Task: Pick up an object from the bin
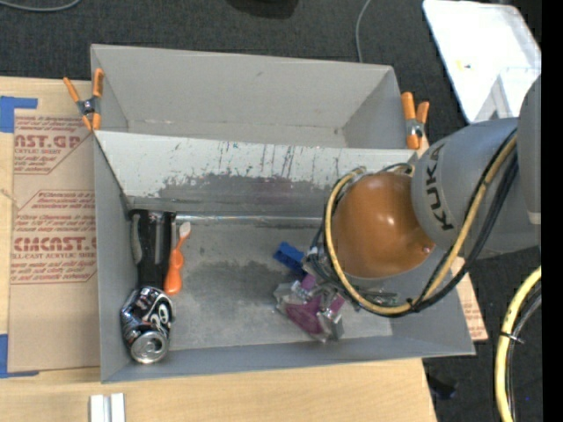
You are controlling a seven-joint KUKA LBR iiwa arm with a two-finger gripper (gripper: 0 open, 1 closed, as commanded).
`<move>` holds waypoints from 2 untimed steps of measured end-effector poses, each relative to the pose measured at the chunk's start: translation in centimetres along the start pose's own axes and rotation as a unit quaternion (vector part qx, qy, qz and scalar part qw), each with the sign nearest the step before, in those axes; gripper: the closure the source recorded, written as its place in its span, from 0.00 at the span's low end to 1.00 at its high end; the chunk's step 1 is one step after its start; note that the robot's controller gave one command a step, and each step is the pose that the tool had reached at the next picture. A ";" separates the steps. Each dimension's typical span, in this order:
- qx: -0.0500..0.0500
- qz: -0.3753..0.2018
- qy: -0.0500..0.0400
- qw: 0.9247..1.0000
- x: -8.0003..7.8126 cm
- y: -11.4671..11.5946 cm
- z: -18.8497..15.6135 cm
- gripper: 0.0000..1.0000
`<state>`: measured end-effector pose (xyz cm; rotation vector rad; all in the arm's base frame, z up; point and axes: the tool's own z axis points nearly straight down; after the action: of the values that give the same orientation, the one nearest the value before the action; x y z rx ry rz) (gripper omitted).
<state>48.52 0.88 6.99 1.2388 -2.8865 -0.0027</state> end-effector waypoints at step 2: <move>-0.002 -0.024 0.000 1.000 0.8 -6.0 0.0 1.00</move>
Offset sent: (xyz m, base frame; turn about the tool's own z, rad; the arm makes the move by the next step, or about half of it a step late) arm 0.0432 -0.0498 0.0025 -0.0965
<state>52.38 -3.84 7.02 1.3062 -2.8561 -0.0080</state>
